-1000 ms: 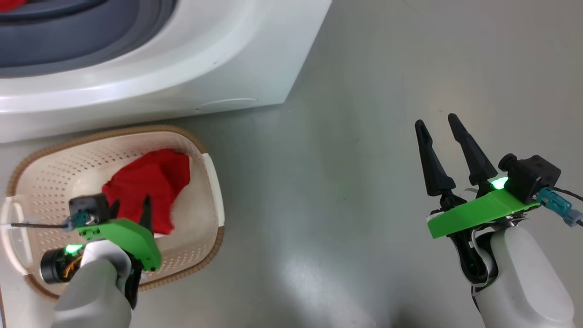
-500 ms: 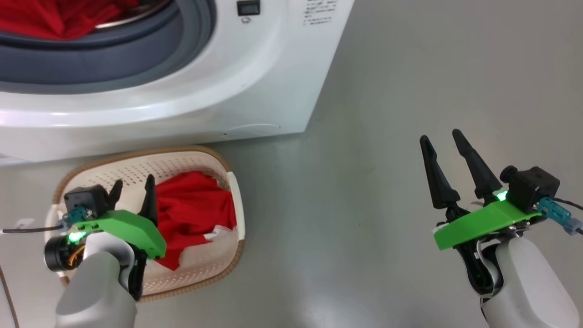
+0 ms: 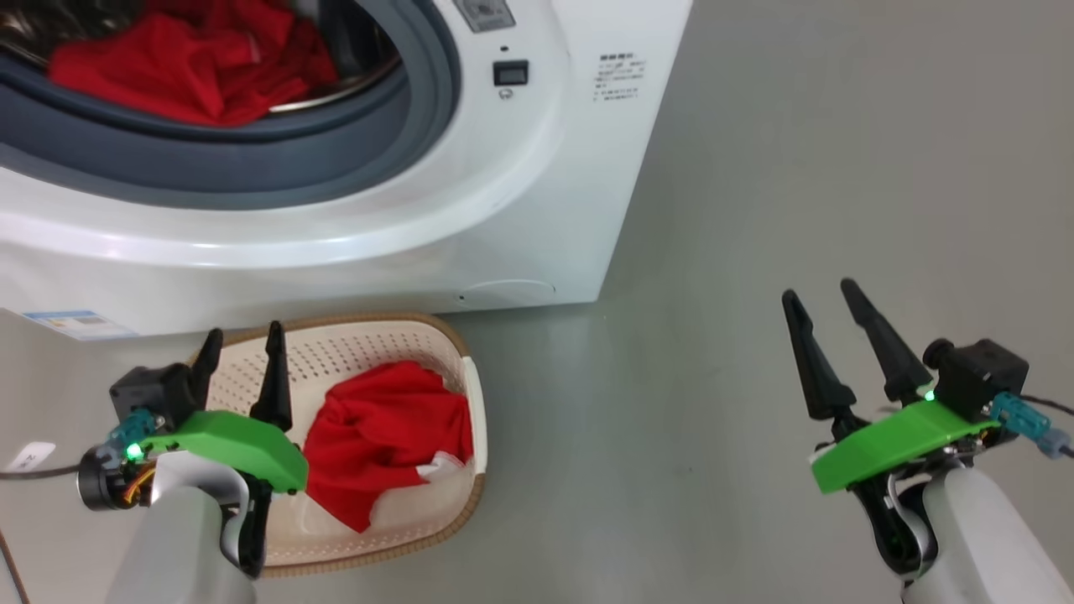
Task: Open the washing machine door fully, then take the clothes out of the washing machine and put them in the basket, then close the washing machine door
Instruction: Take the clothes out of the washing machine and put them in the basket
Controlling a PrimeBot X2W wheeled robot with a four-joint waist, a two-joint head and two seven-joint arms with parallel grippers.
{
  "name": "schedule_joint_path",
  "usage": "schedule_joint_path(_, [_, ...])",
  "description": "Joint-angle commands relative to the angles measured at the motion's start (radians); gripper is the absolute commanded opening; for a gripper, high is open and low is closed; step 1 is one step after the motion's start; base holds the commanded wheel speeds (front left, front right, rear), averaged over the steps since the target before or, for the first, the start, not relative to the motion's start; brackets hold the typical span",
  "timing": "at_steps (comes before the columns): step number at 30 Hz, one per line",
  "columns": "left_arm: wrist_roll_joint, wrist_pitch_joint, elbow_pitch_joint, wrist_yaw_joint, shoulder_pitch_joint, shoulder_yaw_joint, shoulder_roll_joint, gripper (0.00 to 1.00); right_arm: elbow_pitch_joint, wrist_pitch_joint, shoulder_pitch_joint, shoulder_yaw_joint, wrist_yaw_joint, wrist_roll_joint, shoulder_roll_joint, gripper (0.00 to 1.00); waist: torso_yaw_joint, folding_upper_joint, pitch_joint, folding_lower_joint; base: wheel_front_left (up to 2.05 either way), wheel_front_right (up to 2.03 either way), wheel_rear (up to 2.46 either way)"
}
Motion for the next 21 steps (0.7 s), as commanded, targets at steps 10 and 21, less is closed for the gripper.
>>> schedule_joint_path(10, [0.052,-0.012,-0.248,-0.003,0.161,0.052,0.017,1.00,-0.013,-0.012,0.088,0.007,0.002,-0.005,-0.019,1.00,0.037,0.0000,-0.120,0.0000,0.00,0.00,0.00])
schedule_joint_path(21, [0.085,-0.012,-0.471,-0.003,0.356,0.099,0.001,1.00,-0.028,-0.012,0.183,-0.009,0.002,-0.001,-0.020,1.00,0.042,0.0000,-0.199,0.0000,0.00,0.00,0.00])
